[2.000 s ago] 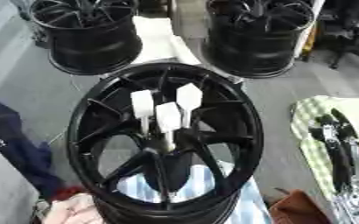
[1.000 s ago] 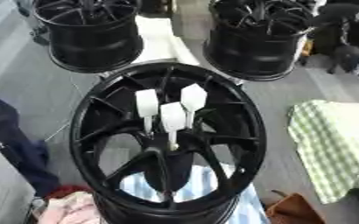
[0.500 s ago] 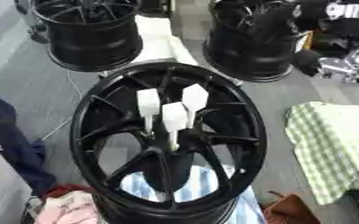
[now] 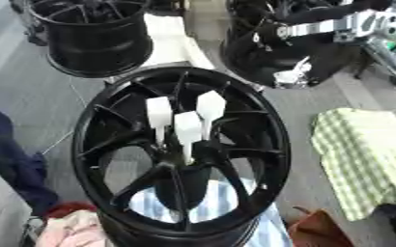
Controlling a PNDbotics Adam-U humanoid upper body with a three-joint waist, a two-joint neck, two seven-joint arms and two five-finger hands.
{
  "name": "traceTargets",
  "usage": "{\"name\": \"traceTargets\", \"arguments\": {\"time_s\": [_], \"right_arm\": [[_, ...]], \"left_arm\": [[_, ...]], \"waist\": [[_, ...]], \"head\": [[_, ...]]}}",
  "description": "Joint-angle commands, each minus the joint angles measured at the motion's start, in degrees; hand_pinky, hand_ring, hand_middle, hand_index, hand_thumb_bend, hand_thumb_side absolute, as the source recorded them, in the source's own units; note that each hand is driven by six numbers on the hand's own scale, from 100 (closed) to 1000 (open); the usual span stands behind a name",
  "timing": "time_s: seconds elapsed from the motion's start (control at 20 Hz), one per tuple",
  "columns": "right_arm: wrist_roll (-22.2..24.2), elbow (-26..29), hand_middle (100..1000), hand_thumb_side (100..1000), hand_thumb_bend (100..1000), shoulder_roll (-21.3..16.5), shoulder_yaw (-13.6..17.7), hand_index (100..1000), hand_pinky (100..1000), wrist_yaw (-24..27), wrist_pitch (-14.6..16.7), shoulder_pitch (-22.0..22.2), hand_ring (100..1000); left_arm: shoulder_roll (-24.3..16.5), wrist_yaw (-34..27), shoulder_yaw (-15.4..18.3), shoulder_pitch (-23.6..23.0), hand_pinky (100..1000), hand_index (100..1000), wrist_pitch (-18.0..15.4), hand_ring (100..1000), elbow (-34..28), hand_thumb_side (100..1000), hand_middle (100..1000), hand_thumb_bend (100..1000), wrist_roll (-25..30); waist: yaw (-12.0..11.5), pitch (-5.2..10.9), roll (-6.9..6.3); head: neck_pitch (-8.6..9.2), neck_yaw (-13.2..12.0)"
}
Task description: Pull the pin out of the wheel hub.
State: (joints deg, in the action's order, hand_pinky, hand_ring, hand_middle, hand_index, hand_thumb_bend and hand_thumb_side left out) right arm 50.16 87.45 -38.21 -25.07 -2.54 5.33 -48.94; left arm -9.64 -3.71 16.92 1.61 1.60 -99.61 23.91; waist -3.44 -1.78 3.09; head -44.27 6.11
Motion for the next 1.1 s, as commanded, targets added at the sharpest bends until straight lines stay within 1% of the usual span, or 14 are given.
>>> {"name": "traceTargets", "arguments": {"time_s": [0.05, 0.4, 0.65, 1.1], "right_arm": [[0.50, -3.48, 965, 590, 100, 1.83, 0.63, 1000, 917, -2.98, 1.67, -2.09, 963], [1.71, -8.17, 956, 565, 100, 6.29, 0.08, 1000, 921, -8.71, 5.08, -4.05, 965], [1.80, -10.30, 951, 558, 100, 8.59, -0.55, 1000, 925, -13.92, 7.48, -4.81, 967], [1.80, -15.68, 952, 556, 100, 12.16, -0.14, 1000, 929, -20.80, 10.57, -5.20, 971]], "left_arm": [[-0.72, 0.14, -0.21, 0.82, 741, 931, -0.12, 1000, -0.93, 918, 747, 100, 0.32], [-0.50, 0.16, -0.49, 0.86, 742, 931, -0.14, 1000, -0.83, 918, 748, 100, 0.69], [-0.44, 0.13, -0.63, 0.90, 742, 931, -0.11, 1000, -0.82, 918, 748, 100, 0.90], [-0.24, 0.17, -0.90, 1.02, 742, 932, 0.00, 1000, -0.82, 918, 748, 100, 1.34]], "waist": [[-0.03, 0.40, -0.35], [-0.51, 0.37, -0.51], [-0.83, 0.41, -0.50], [-1.76, 0.47, -0.45]], "head": [[0.15, 0.51], [0.15, 1.61], [0.15, 2.12], [0.15, 2.93]]}}
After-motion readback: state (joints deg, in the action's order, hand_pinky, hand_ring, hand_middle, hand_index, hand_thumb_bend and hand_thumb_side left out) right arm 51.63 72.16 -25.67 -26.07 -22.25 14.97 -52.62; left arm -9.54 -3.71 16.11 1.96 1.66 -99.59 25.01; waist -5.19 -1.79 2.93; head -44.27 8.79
